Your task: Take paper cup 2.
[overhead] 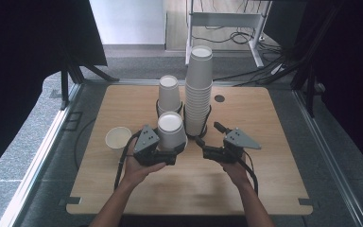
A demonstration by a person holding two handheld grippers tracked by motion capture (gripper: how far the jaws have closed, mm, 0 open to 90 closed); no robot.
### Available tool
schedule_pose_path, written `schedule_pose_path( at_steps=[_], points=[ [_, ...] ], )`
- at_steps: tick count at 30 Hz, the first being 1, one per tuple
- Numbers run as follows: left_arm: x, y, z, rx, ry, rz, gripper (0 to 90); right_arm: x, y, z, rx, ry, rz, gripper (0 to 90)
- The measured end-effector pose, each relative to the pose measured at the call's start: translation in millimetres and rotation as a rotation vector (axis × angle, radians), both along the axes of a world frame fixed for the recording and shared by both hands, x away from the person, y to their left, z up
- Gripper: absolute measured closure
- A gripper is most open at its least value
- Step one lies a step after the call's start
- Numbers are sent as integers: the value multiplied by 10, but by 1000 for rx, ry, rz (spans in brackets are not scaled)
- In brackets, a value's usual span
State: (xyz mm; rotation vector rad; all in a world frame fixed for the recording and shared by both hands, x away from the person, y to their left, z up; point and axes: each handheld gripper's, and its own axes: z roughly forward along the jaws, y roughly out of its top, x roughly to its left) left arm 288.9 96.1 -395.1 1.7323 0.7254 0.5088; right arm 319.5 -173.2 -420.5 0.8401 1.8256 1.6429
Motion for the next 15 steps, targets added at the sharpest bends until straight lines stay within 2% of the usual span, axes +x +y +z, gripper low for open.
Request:
schedule_pose_path(
  at_steps=[2,4,8,10,15],
  points=[
    [-23,4,-76,5,6,2,127,-61,-45,-35,2,-5,-9,139],
    [-49,12,-145,5,14,5,128,-118,-101,-68,31,6,-6,140],
    [-95,29,-268,14,23,28,127,-180,-141,-107,1,15,-15,139],
    [-112,35,-333,18,33,35,127,-224,-168,-128,35,31,-6,141],
    [-126,24,-474,40,63,30,127,-310,-179,-188,58,50,-11,141]
  ],
)
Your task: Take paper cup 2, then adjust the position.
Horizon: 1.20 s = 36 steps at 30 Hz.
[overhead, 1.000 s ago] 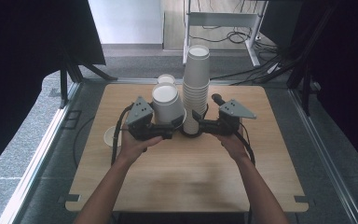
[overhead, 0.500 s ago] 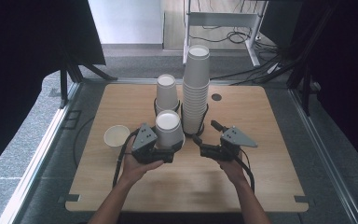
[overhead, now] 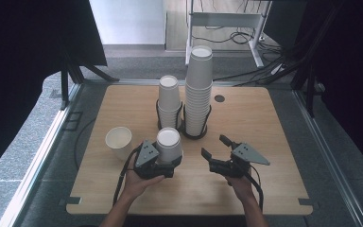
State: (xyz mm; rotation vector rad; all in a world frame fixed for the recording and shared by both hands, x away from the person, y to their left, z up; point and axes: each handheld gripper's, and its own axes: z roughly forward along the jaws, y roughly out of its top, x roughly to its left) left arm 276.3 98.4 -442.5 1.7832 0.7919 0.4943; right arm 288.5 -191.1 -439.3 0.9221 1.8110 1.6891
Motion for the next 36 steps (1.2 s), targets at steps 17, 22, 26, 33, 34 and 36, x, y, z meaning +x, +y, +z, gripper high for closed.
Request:
schedule_pose_path(
  at_steps=[17,22,26,33,34,36],
  points=[
    [76,-76,-269,73,30,5,124,-2,103,-272,-67,50,9,143],
    [65,-65,-284,91,20,-6,123,13,122,-263,-54,47,12,147],
    [70,-43,-251,91,23,8,123,-16,185,-256,-84,28,26,146],
    [67,-49,-251,105,30,30,121,-71,210,-261,-95,21,42,146],
    [71,-56,-256,106,32,31,121,-74,210,-260,-95,21,43,146],
    [90,-75,-272,99,52,15,121,-78,209,-247,-98,14,46,147]
  ],
)
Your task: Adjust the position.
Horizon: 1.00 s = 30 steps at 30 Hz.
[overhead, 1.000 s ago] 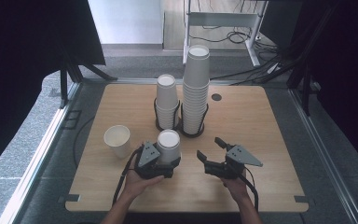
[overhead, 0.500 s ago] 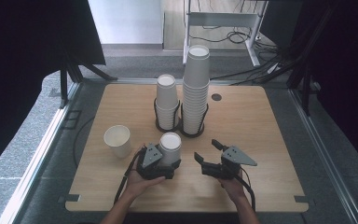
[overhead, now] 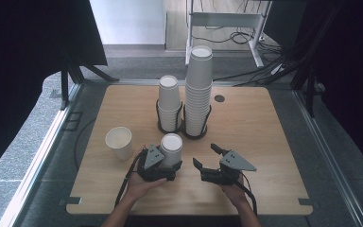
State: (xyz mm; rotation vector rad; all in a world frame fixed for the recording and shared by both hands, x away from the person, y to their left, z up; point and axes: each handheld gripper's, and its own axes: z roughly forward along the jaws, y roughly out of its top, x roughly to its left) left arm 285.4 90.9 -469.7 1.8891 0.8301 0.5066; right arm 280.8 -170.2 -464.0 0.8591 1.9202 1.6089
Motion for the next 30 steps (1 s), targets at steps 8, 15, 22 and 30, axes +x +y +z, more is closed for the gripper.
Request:
schedule_pose_path(
  at_steps=[8,15,22,30],
  points=[
    [54,-84,-66,18,15,-29,121,-29,-29,28,14,5,-2,152],
    [58,-93,-105,43,20,-26,121,-42,33,34,11,4,14,154],
    [59,-145,-152,59,28,-31,122,-50,80,12,19,18,47,153],
    [25,-229,-215,96,29,-60,122,-28,141,-14,35,47,78,146]
  ],
)
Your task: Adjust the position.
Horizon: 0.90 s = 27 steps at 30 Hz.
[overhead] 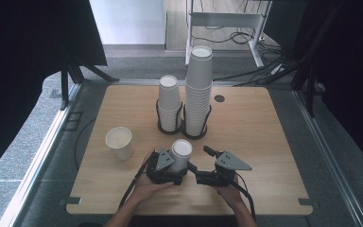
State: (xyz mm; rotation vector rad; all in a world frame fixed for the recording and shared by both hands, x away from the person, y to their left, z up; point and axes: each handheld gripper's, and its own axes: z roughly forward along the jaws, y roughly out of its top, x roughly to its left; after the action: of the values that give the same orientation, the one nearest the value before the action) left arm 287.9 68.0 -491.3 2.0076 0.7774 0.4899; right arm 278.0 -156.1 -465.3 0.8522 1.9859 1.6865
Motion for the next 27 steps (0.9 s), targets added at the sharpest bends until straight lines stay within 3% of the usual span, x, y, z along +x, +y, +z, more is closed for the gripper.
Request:
schedule_pose_path(
  at_steps=[11,16,23,27],
  points=[
    [-96,-189,-74,24,12,-73,122,5,97,-79,-19,31,50,139],
    [-155,-266,-87,35,4,-115,122,24,120,-111,11,69,74,175],
    [-160,-291,-102,41,5,-104,104,33,121,-138,27,82,88,214],
    [-142,-275,-85,33,27,-90,62,65,89,-137,57,103,86,221]
  ],
)
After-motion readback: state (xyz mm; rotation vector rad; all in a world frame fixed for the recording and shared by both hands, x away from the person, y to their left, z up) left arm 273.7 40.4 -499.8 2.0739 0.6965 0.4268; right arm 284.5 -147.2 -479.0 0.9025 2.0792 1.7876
